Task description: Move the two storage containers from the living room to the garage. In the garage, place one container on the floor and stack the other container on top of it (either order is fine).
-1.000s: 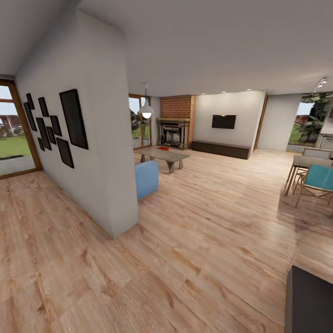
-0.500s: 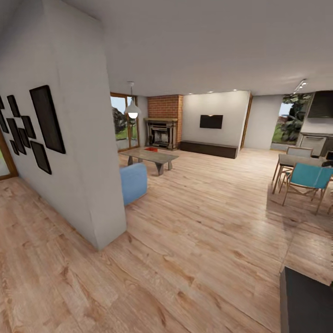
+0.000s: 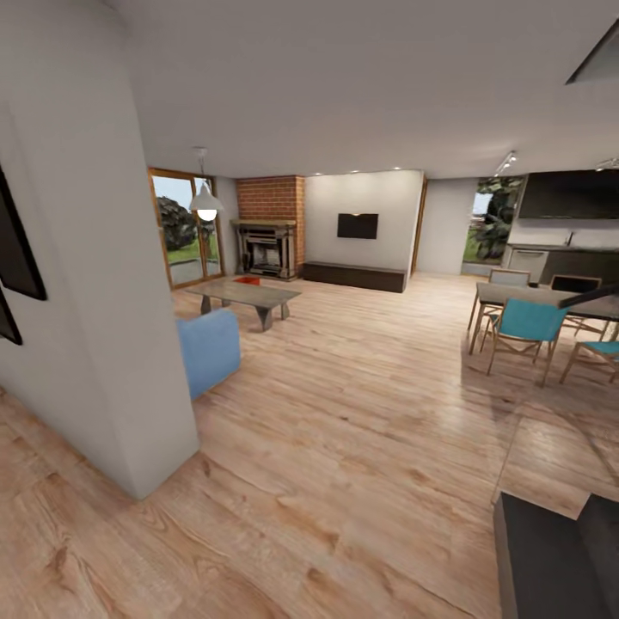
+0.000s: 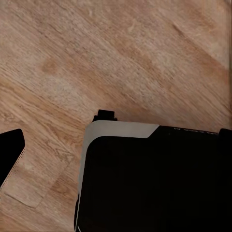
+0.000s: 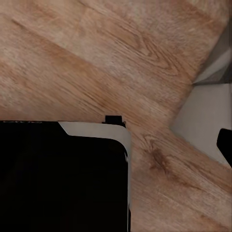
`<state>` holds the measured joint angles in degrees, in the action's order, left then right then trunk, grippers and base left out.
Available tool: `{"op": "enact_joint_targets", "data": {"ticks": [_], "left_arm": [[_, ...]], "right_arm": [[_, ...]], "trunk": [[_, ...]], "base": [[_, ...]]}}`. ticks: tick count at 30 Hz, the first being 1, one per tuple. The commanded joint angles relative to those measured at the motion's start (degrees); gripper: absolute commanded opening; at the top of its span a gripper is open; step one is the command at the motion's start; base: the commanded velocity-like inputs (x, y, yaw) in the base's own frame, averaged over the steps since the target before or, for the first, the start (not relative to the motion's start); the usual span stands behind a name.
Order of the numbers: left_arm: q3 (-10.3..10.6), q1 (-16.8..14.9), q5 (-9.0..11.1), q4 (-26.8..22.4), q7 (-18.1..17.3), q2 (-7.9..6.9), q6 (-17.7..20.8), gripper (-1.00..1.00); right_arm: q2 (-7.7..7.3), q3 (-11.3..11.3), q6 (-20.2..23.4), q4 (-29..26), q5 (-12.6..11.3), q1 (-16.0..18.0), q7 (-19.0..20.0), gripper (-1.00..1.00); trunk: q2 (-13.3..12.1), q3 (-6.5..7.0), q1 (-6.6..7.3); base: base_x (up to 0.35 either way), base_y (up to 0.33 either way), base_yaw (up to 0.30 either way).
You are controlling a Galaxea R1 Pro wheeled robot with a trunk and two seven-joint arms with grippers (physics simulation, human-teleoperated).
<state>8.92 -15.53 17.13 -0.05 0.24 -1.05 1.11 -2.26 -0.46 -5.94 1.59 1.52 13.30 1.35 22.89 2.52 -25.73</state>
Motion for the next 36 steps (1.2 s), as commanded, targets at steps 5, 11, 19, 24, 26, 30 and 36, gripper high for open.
{"op": "enact_joint_targets", "data": {"ticks": [5, 11, 19, 24, 26, 30, 36], "left_arm": [[0.49, -0.02, 0.55, -0.03, 0.02, -0.01, 0.12, 1.00], [0.49, -0.02, 0.57, -0.04, 0.02, -0.07, 0.04, 1.00], [0.49, -0.02, 0.61, -0.04, 0.02, -0.18, -0.21, 1.00], [0.49, -0.01, 0.62, -0.04, 0.02, -0.20, -0.23, 1.00], [0.49, -0.01, 0.62, -0.04, 0.02, -0.19, -0.23, 1.00], [0.49, -0.02, 0.62, -0.04, 0.02, -0.19, -0.23, 1.00], [0.49, -0.02, 0.62, -0.04, 0.02, -0.18, -0.23, 1.00]], "right_arm": [[-0.02, -0.07, -0.33, 0.17, 0.15, 0.06, 0.14, 1.00], [-0.02, -0.07, -0.39, 0.17, 0.23, 0.06, 0.13, 1.00], [-0.03, -0.07, -0.47, 0.17, 0.22, 0.06, 0.06, 1.00], [-0.02, -0.05, -0.43, 0.17, 0.23, 0.06, 0.06, 1.00], [-0.02, -0.05, -0.39, 0.17, 0.23, 0.06, 0.06, 1.00], [-0.02, 0.01, -0.15, 0.17, 0.23, 0.06, 0.06, 1.00], [-0.04, 0.10, -0.09, 0.17, 0.23, 0.05, 0.06, 1.00]], "trunk": [[0.03, -0.02, -0.05], [0.03, -0.02, -0.05], [0.03, -0.02, -0.05], [0.03, -0.02, -0.05], [0.03, -0.02, -0.05], [0.03, -0.02, -0.05], [0.03, -0.02, -0.05]], "base": [[0.316, 0.000, -0.233], [0.318, 0.000, -0.103], [0.318, 0.000, -0.002], [0.319, 0.000, 0.000], [0.320, 0.000, 0.000], [0.320, 0.000, 0.000], [0.320, 0.000, 0.000]]}}
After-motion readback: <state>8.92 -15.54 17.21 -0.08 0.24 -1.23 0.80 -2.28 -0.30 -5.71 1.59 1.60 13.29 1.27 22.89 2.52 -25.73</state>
